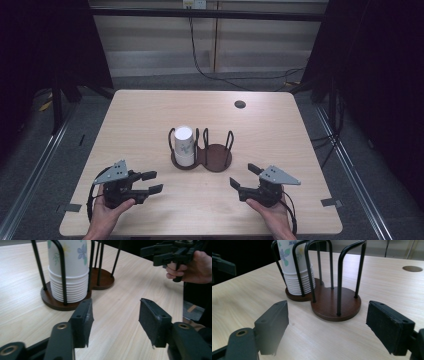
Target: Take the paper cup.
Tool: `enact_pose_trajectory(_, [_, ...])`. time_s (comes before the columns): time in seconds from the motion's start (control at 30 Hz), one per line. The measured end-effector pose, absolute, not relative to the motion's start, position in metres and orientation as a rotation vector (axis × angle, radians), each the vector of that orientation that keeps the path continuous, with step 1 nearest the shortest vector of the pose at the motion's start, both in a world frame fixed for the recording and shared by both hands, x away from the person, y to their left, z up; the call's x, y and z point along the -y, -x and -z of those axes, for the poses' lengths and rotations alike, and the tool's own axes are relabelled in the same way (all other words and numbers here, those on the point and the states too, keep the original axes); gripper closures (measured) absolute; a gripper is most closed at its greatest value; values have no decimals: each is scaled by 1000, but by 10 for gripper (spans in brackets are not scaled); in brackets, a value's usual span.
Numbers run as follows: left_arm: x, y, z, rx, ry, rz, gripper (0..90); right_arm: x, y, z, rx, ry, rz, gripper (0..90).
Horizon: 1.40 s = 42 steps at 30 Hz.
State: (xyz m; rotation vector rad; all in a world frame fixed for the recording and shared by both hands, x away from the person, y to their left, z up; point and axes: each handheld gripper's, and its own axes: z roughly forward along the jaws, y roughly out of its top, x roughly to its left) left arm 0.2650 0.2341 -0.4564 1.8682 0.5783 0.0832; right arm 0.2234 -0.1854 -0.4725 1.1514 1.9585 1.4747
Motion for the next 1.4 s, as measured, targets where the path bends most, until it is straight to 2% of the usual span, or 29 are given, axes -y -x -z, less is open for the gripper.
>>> enact_pose_trajectory(0.03, [-235,-266,456,-598,-1853,-72,364,185,-224,472,-1975,-1156,-1474,200])
enact_pose_trajectory(0.2, [-242,-273,456,-669,-1825,-39,310,186,-225,473,-2018,-1184,-1501,210])
enact_pose_trajectory(0.33, [-244,-278,455,-696,-1843,-44,297,185,-225,472,-2034,-1162,-1498,222])
enact_pose_trajectory(0.63, [-240,-280,438,-663,-1891,-88,309,184,-221,469,-2057,-1142,-1495,219])
enact_pose_trajectory(0.7, [-239,-282,435,-657,-1894,-84,341,185,-220,468,-2061,-1141,-1498,215])
enact_pose_trajectory(0.77, [-234,-285,433,-639,-1912,-52,336,185,-219,468,-2066,-1137,-1507,208])
enact_pose_trajectory(0.87, [-225,-286,428,-623,-1962,-97,313,184,-219,468,-2084,-1116,-1500,201])
enact_pose_trajectory(1.4, [-210,-314,398,-627,-2003,-104,345,183,-222,471,-2187,-1111,-1514,177])
